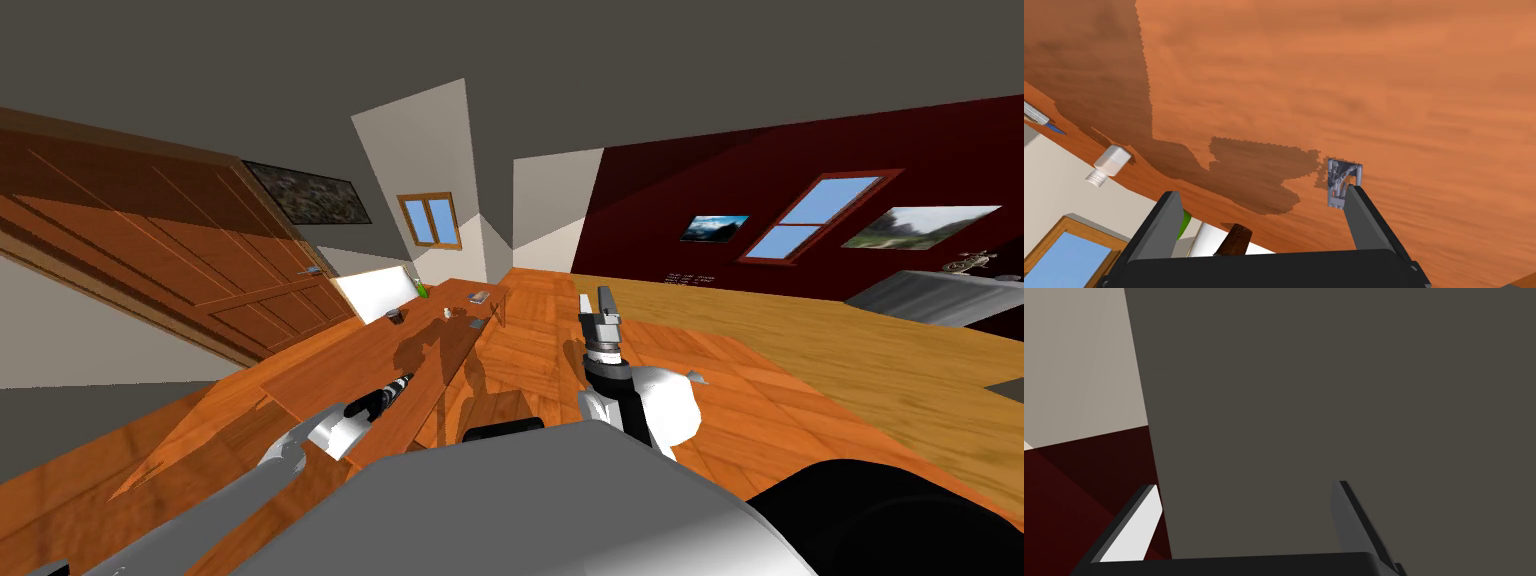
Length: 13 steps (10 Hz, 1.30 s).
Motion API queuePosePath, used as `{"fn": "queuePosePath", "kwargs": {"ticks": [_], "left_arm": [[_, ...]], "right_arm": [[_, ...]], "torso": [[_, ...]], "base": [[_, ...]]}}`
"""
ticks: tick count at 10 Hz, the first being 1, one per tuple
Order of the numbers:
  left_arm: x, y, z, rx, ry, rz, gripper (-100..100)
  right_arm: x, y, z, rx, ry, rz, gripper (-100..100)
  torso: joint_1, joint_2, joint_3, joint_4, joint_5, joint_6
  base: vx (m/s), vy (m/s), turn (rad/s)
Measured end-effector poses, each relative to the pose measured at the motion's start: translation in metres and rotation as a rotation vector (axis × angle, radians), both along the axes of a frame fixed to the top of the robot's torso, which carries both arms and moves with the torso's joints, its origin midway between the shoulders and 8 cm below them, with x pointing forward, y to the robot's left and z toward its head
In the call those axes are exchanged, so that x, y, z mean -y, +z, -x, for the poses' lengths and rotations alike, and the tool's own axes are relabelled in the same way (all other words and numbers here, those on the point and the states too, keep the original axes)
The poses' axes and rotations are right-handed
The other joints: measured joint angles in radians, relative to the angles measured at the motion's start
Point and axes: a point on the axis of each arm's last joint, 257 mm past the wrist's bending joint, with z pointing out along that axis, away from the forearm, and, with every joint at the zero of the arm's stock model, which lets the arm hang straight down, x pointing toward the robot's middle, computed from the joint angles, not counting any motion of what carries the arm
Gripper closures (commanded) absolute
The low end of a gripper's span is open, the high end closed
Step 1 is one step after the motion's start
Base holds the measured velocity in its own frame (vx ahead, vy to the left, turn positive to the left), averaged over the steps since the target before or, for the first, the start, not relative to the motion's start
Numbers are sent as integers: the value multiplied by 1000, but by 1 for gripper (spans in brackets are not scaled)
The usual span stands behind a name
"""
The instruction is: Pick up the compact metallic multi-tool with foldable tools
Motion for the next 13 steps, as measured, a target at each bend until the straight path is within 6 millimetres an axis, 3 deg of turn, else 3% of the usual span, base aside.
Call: {"fn": "queuePosePath", "kwargs": {"ticks": [3, 10, 11, 12, 13], "left_arm": [[-19, -9, 12, -32, 26, -26, -100], [-79, -34, 61, -152, 121, -115, -100], [-80, -35, 62, -153, 122, -116, 0], [-80, -35, 61, -153, 122, -116, -100], [-79, -37, 62, -150, 125, -117, -100]], "right_arm": [[0, 0, 0, 0, 0, 0, 0], [0, 0, 0, 0, 0, 0, 0], [0, 0, 0, 0, 0, 0, 0], [0, 0, 0, 0, 0, 0, 0], [0, 0, 0, 0, 0, 0, 0]], "torso": [[-3, -1, 0, 0, -1, 0], [-2, -1, -1, 0, 0, 0], [-4, -1, -1, 0, -1, 0], [-6, -1, -1, 0, -1, 0], [-5, -2, -1, 0, -1, 0]], "base": [[-1, 50, -166], [3, 65, -139], [0, 6, 3], [9, 20, -32], [18, 36, -52]]}}
